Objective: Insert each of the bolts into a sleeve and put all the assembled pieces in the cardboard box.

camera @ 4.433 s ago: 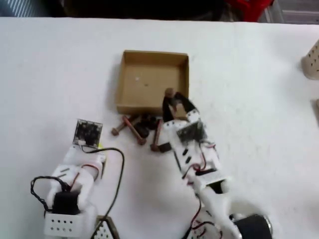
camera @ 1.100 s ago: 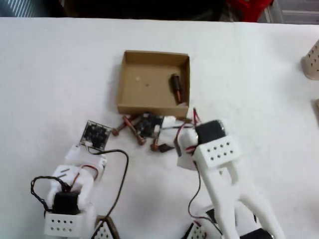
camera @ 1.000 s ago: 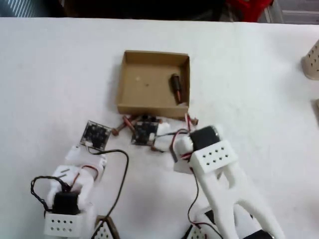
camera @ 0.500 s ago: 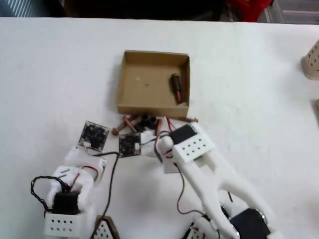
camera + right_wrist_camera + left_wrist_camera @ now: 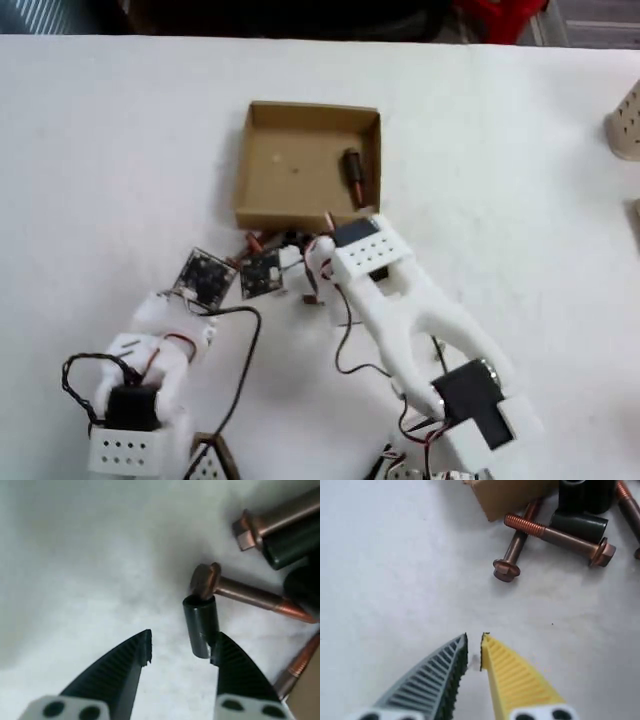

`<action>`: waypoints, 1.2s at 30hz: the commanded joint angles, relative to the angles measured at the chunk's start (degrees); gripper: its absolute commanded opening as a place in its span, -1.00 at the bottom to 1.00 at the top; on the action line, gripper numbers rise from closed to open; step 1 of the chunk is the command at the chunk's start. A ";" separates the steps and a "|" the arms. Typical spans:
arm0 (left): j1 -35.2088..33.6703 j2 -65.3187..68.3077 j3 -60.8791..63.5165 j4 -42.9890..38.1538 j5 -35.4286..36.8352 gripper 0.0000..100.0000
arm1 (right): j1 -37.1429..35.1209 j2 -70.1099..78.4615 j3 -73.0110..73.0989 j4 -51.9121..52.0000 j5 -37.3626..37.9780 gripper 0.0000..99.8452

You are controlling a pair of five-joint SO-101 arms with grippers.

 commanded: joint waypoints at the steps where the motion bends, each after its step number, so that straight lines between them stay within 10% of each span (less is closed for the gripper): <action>1: -0.48 -0.40 -0.09 0.44 -0.53 -0.84 | 0.66 1.01 -1.58 -3.56 0.70 -0.66; 22: -0.48 -0.40 -0.09 0.35 -0.70 -0.84 | 1.71 5.93 -1.76 -9.71 -3.34 -0.97; 36: -0.40 -0.40 -0.09 0.00 -0.44 -0.84 | 18.07 -10.95 0.70 -8.66 -52.40 -0.97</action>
